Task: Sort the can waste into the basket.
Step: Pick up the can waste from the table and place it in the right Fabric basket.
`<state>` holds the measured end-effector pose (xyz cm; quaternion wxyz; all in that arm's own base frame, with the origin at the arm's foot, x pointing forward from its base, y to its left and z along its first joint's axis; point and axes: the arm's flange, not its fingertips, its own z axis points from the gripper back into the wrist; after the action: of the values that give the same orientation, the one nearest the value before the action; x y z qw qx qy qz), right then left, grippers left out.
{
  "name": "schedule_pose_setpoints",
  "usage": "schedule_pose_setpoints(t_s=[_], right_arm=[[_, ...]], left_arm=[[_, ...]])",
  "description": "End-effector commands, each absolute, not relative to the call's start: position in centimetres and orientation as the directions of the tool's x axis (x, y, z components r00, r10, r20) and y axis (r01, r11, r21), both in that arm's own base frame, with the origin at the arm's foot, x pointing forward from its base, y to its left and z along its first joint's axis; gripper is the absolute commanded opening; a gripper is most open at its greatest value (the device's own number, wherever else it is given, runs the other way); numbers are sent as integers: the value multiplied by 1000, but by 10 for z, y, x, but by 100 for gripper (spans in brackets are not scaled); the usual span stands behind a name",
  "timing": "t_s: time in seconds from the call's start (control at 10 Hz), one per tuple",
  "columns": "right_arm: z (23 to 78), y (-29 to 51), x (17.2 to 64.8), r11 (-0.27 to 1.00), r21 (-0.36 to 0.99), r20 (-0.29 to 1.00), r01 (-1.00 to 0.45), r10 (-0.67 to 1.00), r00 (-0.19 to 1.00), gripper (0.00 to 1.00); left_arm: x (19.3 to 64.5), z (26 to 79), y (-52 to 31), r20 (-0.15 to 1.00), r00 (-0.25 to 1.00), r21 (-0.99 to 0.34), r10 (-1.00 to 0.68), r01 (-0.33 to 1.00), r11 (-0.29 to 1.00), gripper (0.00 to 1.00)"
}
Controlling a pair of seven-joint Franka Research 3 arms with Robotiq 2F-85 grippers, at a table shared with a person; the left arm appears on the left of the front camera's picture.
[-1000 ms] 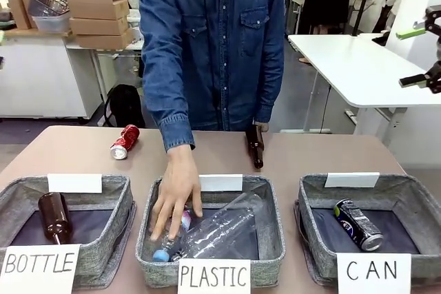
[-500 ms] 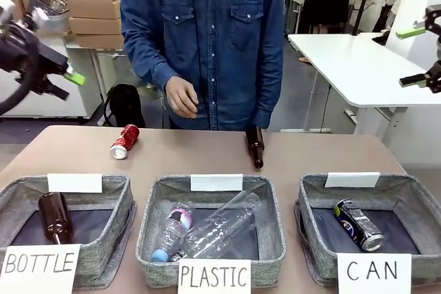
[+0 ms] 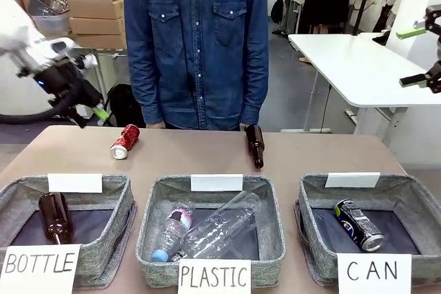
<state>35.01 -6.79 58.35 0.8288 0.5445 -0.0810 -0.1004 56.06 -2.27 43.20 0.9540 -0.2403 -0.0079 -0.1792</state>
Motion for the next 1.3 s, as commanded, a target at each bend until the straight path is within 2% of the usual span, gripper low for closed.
schedule_pose_setpoints(t_s=[0.0, 0.1, 0.2, 0.3, 0.4, 0.5, 0.6, 0.9, 1.2], right_arm=[[584, -70, 351, 396, 916, 41, 60, -240, 970, 100], [584, -70, 351, 396, 916, 41, 60, -240, 970, 100], [584, -70, 351, 396, 916, 41, 60, -240, 970, 100], [584, -70, 351, 396, 916, 41, 60, -240, 970, 100], [584, -70, 351, 396, 916, 41, 60, -240, 970, 100], [584, -70, 351, 396, 916, 41, 60, -240, 970, 100], [584, -70, 351, 396, 916, 41, 60, -240, 970, 100], [584, -70, 351, 396, 916, 41, 60, -240, 970, 100], [584, -70, 351, 396, 916, 41, 60, -240, 970, 100]], left_arm=[[581, 424, -36, 55, 950, -360, -308, 307, 881, 100], [587, 415, -46, 62, 954, -357, -295, 297, 886, 100], [585, 425, -58, 58, 961, -690, -271, 234, 685, 100], [580, 410, -44, 67, 943, -390, -325, 324, 862, 100], [580, 410, -44, 67, 943, -390, -325, 324, 862, 100], [584, 409, -58, 58, 950, -493, -307, 294, 819, 100], [589, 405, -61, 101, 988, -370, -121, 150, 917, 100], [603, 382, -66, 60, 991, -309, -118, 131, 942, 100], [616, 356, -67, 87, 992, -229, -88, 106, 968, 100]])
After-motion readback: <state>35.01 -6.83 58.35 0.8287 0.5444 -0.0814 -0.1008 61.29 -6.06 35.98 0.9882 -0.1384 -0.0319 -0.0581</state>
